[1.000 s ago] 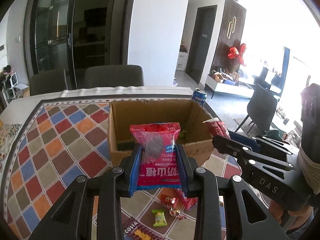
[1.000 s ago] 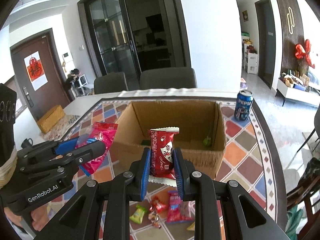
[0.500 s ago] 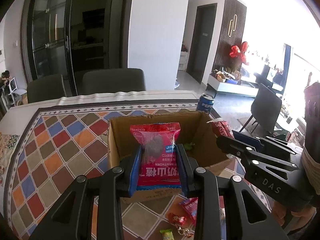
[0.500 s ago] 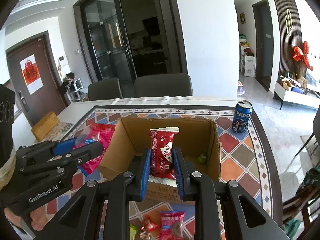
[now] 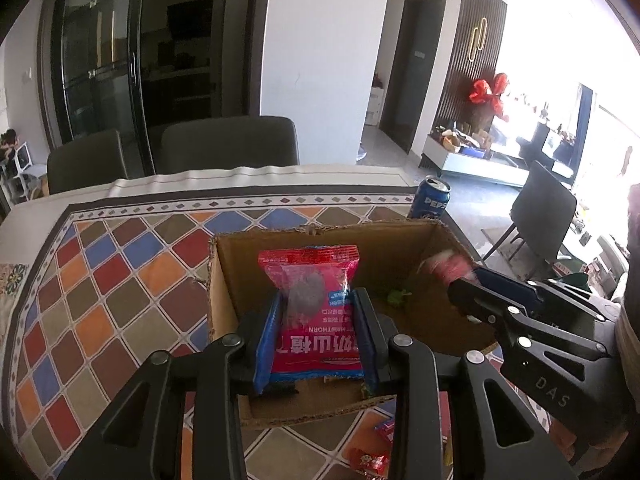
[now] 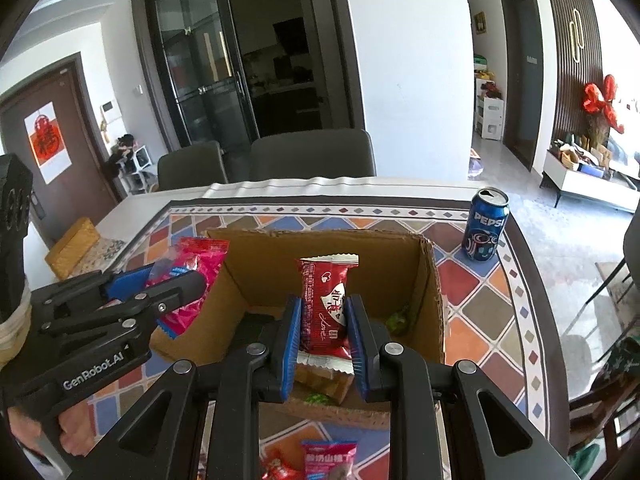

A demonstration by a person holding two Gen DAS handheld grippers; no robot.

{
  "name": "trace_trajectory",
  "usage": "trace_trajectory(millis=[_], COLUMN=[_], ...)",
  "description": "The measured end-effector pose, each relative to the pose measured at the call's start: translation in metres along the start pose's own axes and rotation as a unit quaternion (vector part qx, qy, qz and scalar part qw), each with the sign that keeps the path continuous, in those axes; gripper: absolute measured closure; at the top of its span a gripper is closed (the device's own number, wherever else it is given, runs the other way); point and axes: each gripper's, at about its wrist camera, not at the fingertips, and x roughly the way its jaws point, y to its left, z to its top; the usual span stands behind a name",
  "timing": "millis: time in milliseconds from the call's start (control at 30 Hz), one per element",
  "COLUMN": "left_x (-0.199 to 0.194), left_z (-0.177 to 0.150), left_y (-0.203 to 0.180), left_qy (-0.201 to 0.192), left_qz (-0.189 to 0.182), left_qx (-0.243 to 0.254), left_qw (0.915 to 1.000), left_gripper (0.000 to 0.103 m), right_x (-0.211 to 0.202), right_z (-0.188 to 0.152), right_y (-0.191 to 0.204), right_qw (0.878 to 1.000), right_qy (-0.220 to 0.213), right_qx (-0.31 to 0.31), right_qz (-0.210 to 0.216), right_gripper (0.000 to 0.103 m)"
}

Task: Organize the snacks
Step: 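Carry both snacks over the cardboard box and open both tools to drop them, then move both tools back down toward the remaining snacks beside the box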

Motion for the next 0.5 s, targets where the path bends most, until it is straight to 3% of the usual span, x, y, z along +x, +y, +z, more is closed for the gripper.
trace_trajectory(millis=[133, 500], left_x=[-0.002, -0.035], left_z=[-0.002, -0.019], left_y=[-0.001, -0.007], left_qy=[-0.001, -0.015], left_qz=[0.012, 0.011], left_qx=[0.005, 0.011], left_qw=[0.9999, 0.9998], left_gripper=[0.061, 0.058], right_x=[0.0, -0.025], right_z=[0.001, -0.009], right_y=[0.001, 0.007], right_qw=[1.0, 1.0], right_qy=[0.002, -0.011], right_qx=[-0.008, -0.015], right_qz=[-0.011, -0.009], right_gripper=[0.069, 0.069])
